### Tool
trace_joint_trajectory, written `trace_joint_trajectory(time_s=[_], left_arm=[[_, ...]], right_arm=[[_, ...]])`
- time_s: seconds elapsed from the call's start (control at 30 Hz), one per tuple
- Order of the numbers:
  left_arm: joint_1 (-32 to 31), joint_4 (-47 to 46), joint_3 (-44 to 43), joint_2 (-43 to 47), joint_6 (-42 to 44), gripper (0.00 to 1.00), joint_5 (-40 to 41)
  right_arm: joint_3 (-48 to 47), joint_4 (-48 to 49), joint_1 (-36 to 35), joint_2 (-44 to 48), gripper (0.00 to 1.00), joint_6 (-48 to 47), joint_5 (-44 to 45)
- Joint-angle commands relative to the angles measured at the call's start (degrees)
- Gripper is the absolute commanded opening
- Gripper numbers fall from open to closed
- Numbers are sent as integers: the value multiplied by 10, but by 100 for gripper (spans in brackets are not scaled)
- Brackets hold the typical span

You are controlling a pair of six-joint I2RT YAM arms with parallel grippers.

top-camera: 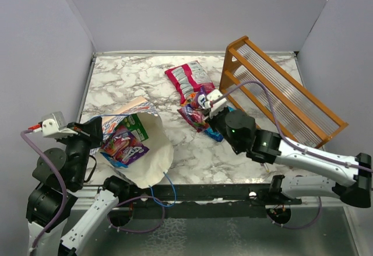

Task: Take the snacks out of the paper bag
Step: Place the snack at the center of the board.

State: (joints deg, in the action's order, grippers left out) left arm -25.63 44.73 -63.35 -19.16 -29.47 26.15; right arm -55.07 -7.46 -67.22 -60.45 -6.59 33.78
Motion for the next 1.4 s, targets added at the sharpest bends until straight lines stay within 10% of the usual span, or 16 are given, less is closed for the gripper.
trace_joint_trajectory(time_s=[0.0, 0.23, 0.9, 1.37], left_arm=[[0, -5, 0, 16, -12, 0, -11], [1, -3, 6, 16, -28, 0, -36], [1, 27, 6, 36, -50, 0, -54], [0, 4, 24, 29, -51, 0, -71]], right_arm=[[-17, 61, 82, -66, 2, 44, -18], [-86, 61, 197, -223, 1, 130, -180], [-164, 116, 284, -415, 9, 118, -128], [-153, 58, 285, -334, 53, 98, -231]])
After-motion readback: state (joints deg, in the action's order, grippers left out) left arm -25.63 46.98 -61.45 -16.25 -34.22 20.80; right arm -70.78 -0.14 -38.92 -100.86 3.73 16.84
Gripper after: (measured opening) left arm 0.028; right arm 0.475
